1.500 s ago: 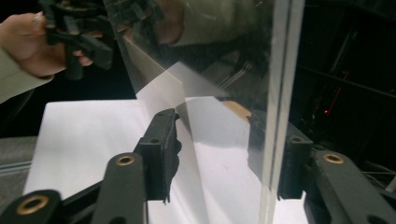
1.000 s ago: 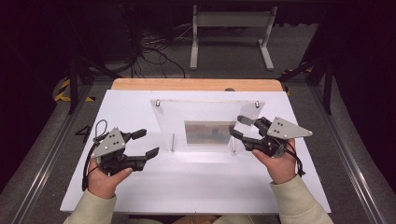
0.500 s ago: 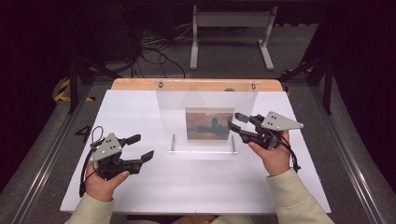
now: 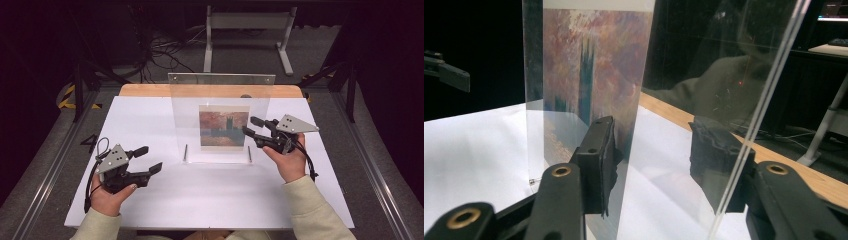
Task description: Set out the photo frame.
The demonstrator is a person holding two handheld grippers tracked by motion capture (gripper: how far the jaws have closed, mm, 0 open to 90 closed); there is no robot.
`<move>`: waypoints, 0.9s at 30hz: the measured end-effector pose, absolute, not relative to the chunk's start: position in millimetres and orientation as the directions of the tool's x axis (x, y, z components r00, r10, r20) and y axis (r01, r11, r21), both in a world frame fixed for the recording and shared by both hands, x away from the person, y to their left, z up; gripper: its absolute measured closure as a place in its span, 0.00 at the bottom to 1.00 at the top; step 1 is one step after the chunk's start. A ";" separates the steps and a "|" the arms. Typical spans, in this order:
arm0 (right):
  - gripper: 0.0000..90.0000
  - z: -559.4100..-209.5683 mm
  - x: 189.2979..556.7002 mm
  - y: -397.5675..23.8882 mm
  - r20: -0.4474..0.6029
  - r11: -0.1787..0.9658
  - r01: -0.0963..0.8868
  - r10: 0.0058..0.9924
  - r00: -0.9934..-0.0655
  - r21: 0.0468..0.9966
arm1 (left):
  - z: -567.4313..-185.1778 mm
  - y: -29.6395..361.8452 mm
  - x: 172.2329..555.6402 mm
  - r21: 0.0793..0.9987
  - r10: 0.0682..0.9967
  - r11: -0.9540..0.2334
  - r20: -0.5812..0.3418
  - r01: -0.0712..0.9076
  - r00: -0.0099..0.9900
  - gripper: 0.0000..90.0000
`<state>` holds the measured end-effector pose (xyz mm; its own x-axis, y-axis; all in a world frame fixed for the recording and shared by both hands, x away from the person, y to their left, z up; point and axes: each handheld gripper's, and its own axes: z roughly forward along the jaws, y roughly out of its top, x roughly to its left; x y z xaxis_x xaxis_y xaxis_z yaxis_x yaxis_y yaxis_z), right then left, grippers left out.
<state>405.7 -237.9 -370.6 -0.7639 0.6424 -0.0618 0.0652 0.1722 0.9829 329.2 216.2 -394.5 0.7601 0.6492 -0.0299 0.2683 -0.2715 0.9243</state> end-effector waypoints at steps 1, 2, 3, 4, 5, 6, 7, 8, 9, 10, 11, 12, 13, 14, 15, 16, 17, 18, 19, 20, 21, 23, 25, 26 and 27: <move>0.56 -370.8 406.2 -237.6 -0.062 0.175 0.068 0.645 -0.762 0.982 | -395.0 216.5 329.5 0.924 0.650 -0.270 -0.032 0.270 0.759 0.31; 0.56 -370.9 406.5 -237.3 -0.062 0.174 0.067 0.644 -0.762 0.982 | -395.8 216.9 329.8 0.924 0.650 -0.268 -0.036 0.273 0.759 0.31; 0.56 -370.8 406.5 -237.0 -0.064 0.176 0.067 0.647 -0.760 0.982 | -396.2 217.1 329.9 0.923 0.650 -0.268 -0.038 0.276 0.759 0.31; 0.55 -370.7 406.4 -236.7 -0.066 0.178 0.067 0.648 -0.759 0.982 | -396.9 217.3 330.2 0.924 0.649 -0.267 -0.038 0.275 0.760 0.31; 0.55 -370.3 405.7 -236.8 -0.073 0.185 0.065 0.654 -0.753 0.980 | -397.1 217.5 330.2 0.923 0.649 -0.267 -0.040 0.276 0.760 0.31; 0.54 -369.9 404.7 -236.7 -0.073 0.187 0.069 0.656 -0.751 0.980 | -397.2 217.7 329.9 0.923 0.649 -0.265 -0.043 0.279 0.759 0.31; 0.52 -369.1 403.5 -237.0 -0.082 0.196 0.066 0.664 -0.744 0.978 | -396.9 218.3 329.9 0.923 0.650 -0.271 -0.035 0.275 0.759 0.31; 0.49 -367.8 401.8 -237.6 -0.088 0.200 0.064 0.668 -0.739 0.978 | -397.0 218.3 329.4 0.924 0.649 -0.266 -0.040 0.276 0.760 0.30; 0.47 -366.2 400.0 -238.5 -0.090 0.200 0.062 0.667 -0.739 0.978 | -397.0 218.6 329.3 0.924 0.647 -0.267 -0.039 0.274 0.761 0.30; 0.45 -364.9 398.3 -239.2 -0.090 0.200 0.061 0.669 -0.738 0.978 | -396.9 219.1 328.9 0.924 0.648 -0.265 -0.039 0.274 0.761 0.30; 0.43 -362.9 395.8 -240.8 -0.096 0.204 0.059 0.674 -0.732 0.977 | -397.1 219.6 328.9 0.926 0.647 -0.262 -0.039 0.270 0.762 0.30; 0.42 -360.8 392.9 -242.6 -0.103 0.207 0.054 0.678 -0.728 0.977 | -397.0 220.3 328.5 0.927 0.647 -0.262 -0.038 0.268 0.762 0.29; 0.40 -358.9 389.7 -244.6 -0.108 0.210 0.050 0.676 -0.729 0.976 | -397.1 221.2 327.9 0.928 0.646 -0.260 -0.038 0.266 0.762 0.29; 0.39 -356.4 385.3 -247.6 -0.121 0.224 0.047 0.677 -0.726 0.974 | -397.2 221.9 327.2 0.930 0.647 -0.255 -0.039 0.265 0.762 0.29; 0.39 -354.7 381.4 -250.6 -0.132 0.236 0.044 0.679 -0.722 0.971 | -397.1 223.3 326.3 0.929 0.646 -0.255 -0.043 0.268 0.762 0.29; 0.39 -353.4 377.3 -253.8 -0.134 0.239 0.045 0.679 -0.722 0.970 | -397.4 224.7 326.4 0.931 0.647 -0.256 -0.034 0.259 0.762 0.29; 0.39 -352.4 373.4 -257.8 -0.134 0.242 0.048 0.680 -0.721 0.969 | -397.6 226.2 326.0 0.931 0.647 -0.256 -0.037 0.262 0.762 0.29; 0.38 -351.6 369.0 -262.0 -0.132 0.244 0.053 0.681 -0.720 0.968 | -398.0 227.6 325.6 0.931 0.650 -0.253 -0.039 0.264 0.759 0.29; 0.38 -350.8 364.4 -266.6 -0.134 0.250 0.058 0.684 -0.717 0.967 | -398.4 229.4 325.4 0.931 0.652 -0.252 -0.039 0.265 0.758 0.29; 0.37 -350.3 358.6 -272.4 -0.139 0.256 0.059 0.687 -0.713 0.965 | -398.7 230.2 325.3 0.932 0.652 -0.250 -0.039 0.264 0.757 0.28; 0.37 -350.3 355.1 -275.7 -0.138 0.256 0.061 0.689 -0.711 0.965 | -399.1 231.4 324.9 0.931 0.654 -0.250 -0.040 0.266 0.756 0.28; 0.36 -351.5 346.5 -284.7 -0.126 0.251 0.075 0.694 -0.709 0.965 | -400.5 233.5 324.7 0.933 0.655 -0.246 -0.041 0.264 0.754 0.28; 0.35 -354.5 339.6 -293.0 -0.102 0.238 0.094 0.697 -0.710 0.967 | -401.4 235.4 324.8 0.933 0.657 -0.247 -0.039 0.263 0.753 0.27; 0.34 -356.8 336.8 -296.1 -0.092 0.232 0.104 0.698 -0.710 0.967 | -402.4 235.8 324.7 0.935 0.658 -0.239 -0.043 0.264 0.751 0.27; 0.34 -359.2 334.5 -298.9 -0.087 0.233 0.111 0.701 -0.708 0.966 | -403.2 237.0 324.8 0.934 0.658 -0.242 -0.040 0.261 0.752 0.27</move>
<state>334.5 -298.9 -359.2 -0.7080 0.7008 -0.0875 0.1110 0.2328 0.9662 324.8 237.0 -403.2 0.7516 0.6584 -0.0395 0.2614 -0.2424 0.9343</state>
